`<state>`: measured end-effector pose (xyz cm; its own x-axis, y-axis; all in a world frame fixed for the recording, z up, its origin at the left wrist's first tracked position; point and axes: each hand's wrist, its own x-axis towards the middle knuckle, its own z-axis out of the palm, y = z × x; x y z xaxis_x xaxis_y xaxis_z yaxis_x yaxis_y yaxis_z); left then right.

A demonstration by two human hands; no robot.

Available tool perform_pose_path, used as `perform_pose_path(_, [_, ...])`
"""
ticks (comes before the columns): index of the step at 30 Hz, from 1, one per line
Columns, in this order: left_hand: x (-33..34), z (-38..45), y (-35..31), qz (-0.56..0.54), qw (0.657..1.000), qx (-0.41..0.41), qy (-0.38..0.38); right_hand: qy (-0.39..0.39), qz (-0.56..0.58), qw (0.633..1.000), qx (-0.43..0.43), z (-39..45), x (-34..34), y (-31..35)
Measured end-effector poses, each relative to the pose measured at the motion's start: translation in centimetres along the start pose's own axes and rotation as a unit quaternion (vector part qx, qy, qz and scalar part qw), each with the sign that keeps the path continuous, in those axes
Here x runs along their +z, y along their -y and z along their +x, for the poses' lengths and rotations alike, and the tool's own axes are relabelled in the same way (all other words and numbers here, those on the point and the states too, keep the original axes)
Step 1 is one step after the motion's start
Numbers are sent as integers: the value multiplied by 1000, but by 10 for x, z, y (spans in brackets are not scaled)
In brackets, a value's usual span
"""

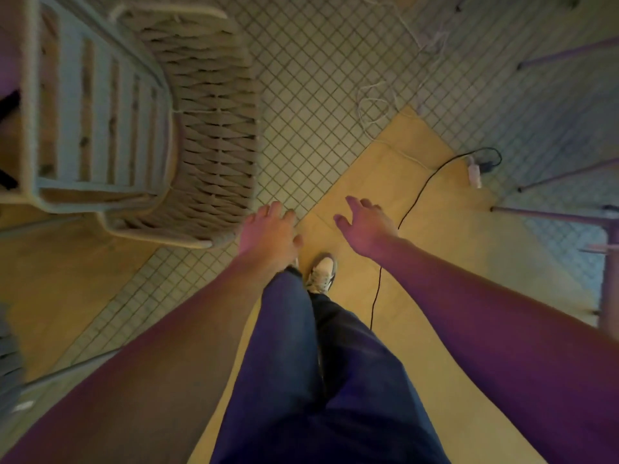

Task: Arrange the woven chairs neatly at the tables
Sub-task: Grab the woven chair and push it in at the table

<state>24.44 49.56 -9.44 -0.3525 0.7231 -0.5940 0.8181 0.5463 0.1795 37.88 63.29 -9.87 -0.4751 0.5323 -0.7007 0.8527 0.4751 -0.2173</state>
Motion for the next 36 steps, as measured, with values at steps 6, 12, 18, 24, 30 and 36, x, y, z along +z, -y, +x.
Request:
perform_pose_path(6, [-34,91,-8,-221,963,-154,-22,17,-59,994,-90,94,-72,33])
perform_pose_path(12, [-44,149,21,-297,925,-238,-18,79,-131,978,-145,187,-130,61])
perform_pose_path(18, [-61,181,29,-334,876,-343,-51,121,-185,945,-243,250,-159,116])
perform_pose_path(24, [-47,240,34,-525,662,-516,-143,185,-257,888,-333,329,-131,167])
perform_pose_path(30, [4,302,44,-727,189,-616,-236,221,-143,926,-272,392,-61,175])
perform_pose_path(36, [129,365,77,-779,-207,-498,-320,258,23,960,-101,472,61,163])
